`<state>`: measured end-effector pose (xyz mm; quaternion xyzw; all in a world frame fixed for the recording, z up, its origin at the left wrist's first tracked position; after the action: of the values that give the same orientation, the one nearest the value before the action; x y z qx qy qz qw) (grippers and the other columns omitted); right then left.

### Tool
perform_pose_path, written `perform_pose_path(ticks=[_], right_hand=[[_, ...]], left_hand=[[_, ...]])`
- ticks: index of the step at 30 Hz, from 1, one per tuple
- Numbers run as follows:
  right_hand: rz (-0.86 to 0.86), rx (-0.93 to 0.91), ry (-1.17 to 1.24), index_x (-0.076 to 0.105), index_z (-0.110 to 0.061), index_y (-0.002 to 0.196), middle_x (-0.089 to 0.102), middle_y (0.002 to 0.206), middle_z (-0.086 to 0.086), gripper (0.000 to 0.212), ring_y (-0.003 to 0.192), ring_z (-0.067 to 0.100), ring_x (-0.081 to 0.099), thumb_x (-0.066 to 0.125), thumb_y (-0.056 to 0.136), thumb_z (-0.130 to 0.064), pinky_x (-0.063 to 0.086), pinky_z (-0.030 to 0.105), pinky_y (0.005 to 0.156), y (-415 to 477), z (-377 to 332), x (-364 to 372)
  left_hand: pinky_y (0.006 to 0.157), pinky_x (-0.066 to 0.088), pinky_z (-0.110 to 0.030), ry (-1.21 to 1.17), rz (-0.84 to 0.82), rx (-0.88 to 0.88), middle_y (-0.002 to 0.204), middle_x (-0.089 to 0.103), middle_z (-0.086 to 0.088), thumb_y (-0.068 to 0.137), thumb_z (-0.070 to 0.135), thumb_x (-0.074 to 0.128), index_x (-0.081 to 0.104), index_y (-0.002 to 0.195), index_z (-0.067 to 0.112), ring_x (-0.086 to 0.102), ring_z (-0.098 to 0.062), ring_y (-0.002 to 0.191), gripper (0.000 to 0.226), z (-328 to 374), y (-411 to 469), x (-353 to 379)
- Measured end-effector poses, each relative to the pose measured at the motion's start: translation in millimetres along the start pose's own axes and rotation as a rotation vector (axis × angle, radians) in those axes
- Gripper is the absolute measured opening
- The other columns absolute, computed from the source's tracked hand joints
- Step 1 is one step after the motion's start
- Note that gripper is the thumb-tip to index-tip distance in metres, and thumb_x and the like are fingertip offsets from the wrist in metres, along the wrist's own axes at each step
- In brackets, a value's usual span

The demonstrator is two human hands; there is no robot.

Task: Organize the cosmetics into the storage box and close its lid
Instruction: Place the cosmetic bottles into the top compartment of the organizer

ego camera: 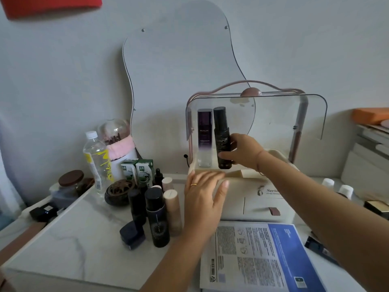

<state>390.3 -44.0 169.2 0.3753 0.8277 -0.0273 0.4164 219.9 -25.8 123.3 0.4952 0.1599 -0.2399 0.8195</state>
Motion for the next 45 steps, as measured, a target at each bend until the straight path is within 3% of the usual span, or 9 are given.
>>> perform_pose_path(ticks=[4,9,14,22,26,31,36,40,45], right_hand=[[-0.090,0.159,0.213,0.058,-0.004,0.114,0.062,0.106,0.016,0.040,0.097,0.035,0.064,0.072,0.077,-0.010,0.057,0.047,0.080,21,19,20],[-0.089,0.227,0.359,0.055,0.001,0.118,0.062,0.089,0.007,0.044,0.089,0.030,0.064,0.071,0.078,-0.006,0.056,0.042,0.081,31,28,23],[-0.069,0.200,0.289,0.055,0.001,0.116,0.061,0.111,0.020,0.042,0.097,0.036,0.065,0.071,0.078,-0.006,0.057,0.046,0.081,31,21,26],[-0.091,0.231,0.041,0.059,0.003,0.111,0.069,0.103,0.020,0.041,0.092,0.033,0.068,0.068,0.083,-0.026,0.054,0.044,0.086,19,15,21],[0.110,0.078,-0.034,0.058,-0.006,0.116,0.064,0.114,0.009,0.044,0.104,0.023,0.060,0.065,0.084,-0.036,0.048,0.033,0.093,-21,-12,-17],[0.417,-0.159,0.190,0.062,-0.021,0.105,0.067,0.097,-0.009,0.030,0.089,0.003,0.063,0.067,0.079,-0.035,0.053,0.021,0.083,-150,-7,-69],[0.707,-0.030,0.126,0.059,-0.036,0.096,0.064,0.098,-0.015,0.025,0.092,0.000,0.061,0.071,0.076,-0.029,0.050,0.014,0.078,-245,76,-141],[0.644,0.169,0.063,0.056,-0.031,0.110,0.060,0.110,-0.010,0.042,0.105,0.008,0.056,0.076,0.073,-0.026,0.046,0.019,0.087,-259,147,-172],[0.552,0.214,0.068,0.055,-0.030,0.114,0.061,0.105,-0.018,0.049,0.101,0.004,0.058,0.077,0.070,-0.030,0.049,0.028,0.090,-256,179,-154]], left_hand=[[0.110,0.028,-0.044,-0.034,-0.007,-0.004,0.119,0.065,0.011,0.095,0.047,0.031,0.066,0.117,0.021,0.052,-0.005,0.117,0.049,-4,0,1],[0.111,0.027,-0.046,-0.048,-0.013,-0.011,0.120,0.064,0.010,0.095,0.045,0.035,0.065,0.118,0.021,0.050,-0.005,0.118,0.045,-6,0,2],[0.110,0.026,-0.047,-0.073,-0.003,-0.019,0.119,0.064,0.008,0.095,0.044,0.040,0.064,0.118,0.020,0.042,0.004,0.114,0.042,-7,-1,1],[0.107,0.031,-0.050,-0.076,-0.016,-0.008,0.116,0.059,0.014,0.094,0.039,0.044,0.064,0.118,0.021,0.034,0.012,0.111,0.036,-8,-1,0],[0.101,0.038,-0.051,-0.061,0.019,0.051,0.112,0.062,0.010,0.093,0.042,0.041,0.067,0.112,0.017,0.046,-0.004,0.112,0.041,-11,2,-4],[0.101,0.037,-0.054,-0.081,0.042,0.071,0.110,0.067,0.001,0.092,0.038,0.044,0.068,0.109,0.012,0.050,-0.009,0.109,0.039,-10,1,2],[0.098,0.038,-0.053,-0.031,0.033,0.078,0.110,0.067,-0.004,0.094,0.040,0.039,0.067,0.111,0.012,0.054,-0.026,0.109,0.043,-8,2,4],[0.097,0.038,-0.049,-0.028,0.067,0.073,0.108,0.068,-0.008,0.094,0.036,0.041,0.068,0.108,0.009,0.053,-0.026,0.106,0.040,-5,1,6],[0.099,0.035,-0.048,-0.027,0.085,0.085,0.108,0.068,-0.008,0.095,0.034,0.041,0.068,0.107,0.008,0.054,-0.029,0.105,0.039,-5,0,7]])
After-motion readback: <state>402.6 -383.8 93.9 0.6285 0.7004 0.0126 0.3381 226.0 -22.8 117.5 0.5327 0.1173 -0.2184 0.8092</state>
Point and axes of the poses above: each hand's wrist, its own y-axis towards the middle knuckle, its own x-axis out of the palm, z = x × y, the point moved 8 cm from there along y, towards the middle knuckle
